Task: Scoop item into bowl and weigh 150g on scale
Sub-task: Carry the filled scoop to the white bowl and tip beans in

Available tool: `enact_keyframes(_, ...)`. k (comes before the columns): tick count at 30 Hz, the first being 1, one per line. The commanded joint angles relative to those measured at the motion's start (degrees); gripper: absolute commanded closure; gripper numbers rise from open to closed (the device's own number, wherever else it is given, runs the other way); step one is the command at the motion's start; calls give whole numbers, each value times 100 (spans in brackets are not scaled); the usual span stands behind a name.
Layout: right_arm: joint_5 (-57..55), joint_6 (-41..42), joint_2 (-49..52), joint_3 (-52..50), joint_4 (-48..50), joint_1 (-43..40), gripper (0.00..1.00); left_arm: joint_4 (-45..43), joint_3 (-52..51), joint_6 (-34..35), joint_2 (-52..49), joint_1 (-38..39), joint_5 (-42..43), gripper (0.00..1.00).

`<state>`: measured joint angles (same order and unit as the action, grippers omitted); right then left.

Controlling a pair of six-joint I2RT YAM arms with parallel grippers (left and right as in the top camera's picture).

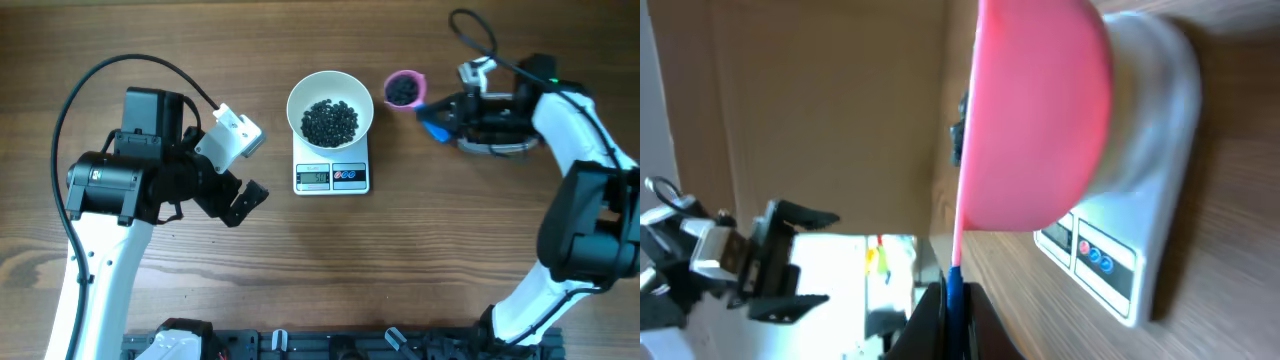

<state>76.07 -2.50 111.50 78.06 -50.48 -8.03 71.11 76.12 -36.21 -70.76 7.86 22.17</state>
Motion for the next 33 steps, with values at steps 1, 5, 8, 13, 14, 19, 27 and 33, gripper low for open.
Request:
enact_keyframes(1, 212, 1178, -463, 37, 898, 461, 95, 2, -22, -107, 46, -26, 4, 0)
enact_keyframes(5, -199, 2020, -599, 35, 2081, 896, 96, 2, -22, -107, 46, -26, 4, 0)
enact_keyframes(8, -804, 2085, -599, 35, 2365, 1252, 96, 2, -22, -107, 46, -26, 4, 0)
enact_keyframes(13, -1753, 1137, -601, 35, 2369, 1668, 96, 2, -22, -107, 46, -26, 4, 0)
enact_keyframes(14, -1980, 990, -645, 35, 2361, 1762, 96, 2, -22, -105, 46, -26, 4, 0)
enact_keyframes(19, -3788, 540, -1182, 35, 2197, 2208, 96, 2, -22, -107, 46, -26, 4, 0)
enact_keyframes(27, -6076, 35, -1307, 35, 1650, 3003, 95, 2, -22, -107, 48, -26, 4, 0)
enact_keyframes(33, -6874, -205, -1307, 37, 1644, 3335, 96, 2, -22, -107, 46, -26, 4, 0)
